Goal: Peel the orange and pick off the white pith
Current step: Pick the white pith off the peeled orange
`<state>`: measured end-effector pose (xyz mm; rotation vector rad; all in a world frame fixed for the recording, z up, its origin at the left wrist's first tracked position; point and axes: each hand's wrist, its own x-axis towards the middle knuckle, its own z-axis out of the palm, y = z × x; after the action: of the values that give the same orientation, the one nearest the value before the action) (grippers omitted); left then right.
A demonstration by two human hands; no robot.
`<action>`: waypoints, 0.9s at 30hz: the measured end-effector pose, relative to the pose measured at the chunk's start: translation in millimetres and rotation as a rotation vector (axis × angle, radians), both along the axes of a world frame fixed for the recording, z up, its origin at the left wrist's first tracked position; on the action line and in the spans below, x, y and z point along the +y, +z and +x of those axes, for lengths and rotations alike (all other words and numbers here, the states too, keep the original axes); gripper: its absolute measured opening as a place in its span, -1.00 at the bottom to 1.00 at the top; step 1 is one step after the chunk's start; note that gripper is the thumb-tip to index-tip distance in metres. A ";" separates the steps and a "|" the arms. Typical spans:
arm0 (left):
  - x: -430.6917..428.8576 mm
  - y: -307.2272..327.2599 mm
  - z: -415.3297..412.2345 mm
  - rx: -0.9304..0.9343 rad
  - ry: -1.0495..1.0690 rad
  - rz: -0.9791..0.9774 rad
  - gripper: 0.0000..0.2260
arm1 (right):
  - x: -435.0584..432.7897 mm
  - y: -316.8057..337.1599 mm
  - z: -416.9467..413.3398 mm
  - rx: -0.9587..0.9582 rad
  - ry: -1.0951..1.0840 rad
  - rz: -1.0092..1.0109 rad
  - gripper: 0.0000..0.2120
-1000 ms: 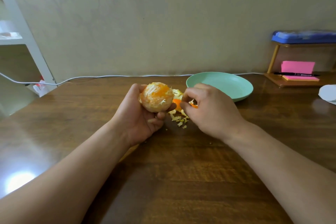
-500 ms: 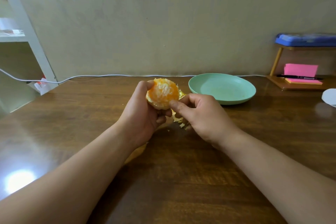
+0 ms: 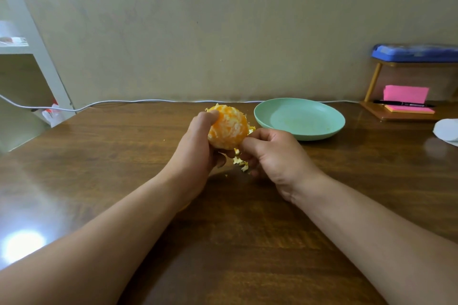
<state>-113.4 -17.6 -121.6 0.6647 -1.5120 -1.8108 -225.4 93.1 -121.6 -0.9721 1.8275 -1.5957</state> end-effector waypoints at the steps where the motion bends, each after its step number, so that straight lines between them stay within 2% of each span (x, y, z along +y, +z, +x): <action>1: 1.3 0.4 -0.7 0.016 -0.008 0.037 -0.52 | -0.4 -0.7 -0.4 0.004 -0.007 -0.005 -0.90; 9: 1.3 9.5 5.3 0.139 -0.131 0.398 -0.56 | -1.5 -3.2 -1.8 0.012 0.001 -0.102 -0.90; 13: -4.1 12.4 13.4 0.195 -0.226 0.515 -0.50 | -0.9 -3.2 -9.8 0.003 -0.019 -0.101 -0.92; 19: -6.4 13.4 15.5 0.215 -0.296 0.534 -0.53 | -1.3 -7.1 -17.6 0.363 -0.016 -0.019 -0.87; 26: -8.0 11.9 14.1 0.217 -0.283 0.543 -0.49 | 3.3 -2.6 -17.9 0.555 -0.043 0.060 -0.74; 27: -7.9 11.8 13.8 0.221 -0.279 0.540 -0.47 | 2.9 -3.3 -18.0 0.591 -0.044 0.064 -0.77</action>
<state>-99.6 -25.5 -109.7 0.4882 -1.0065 -2.4525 -243.3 96.0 -124.9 -1.4971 2.2747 -1.3487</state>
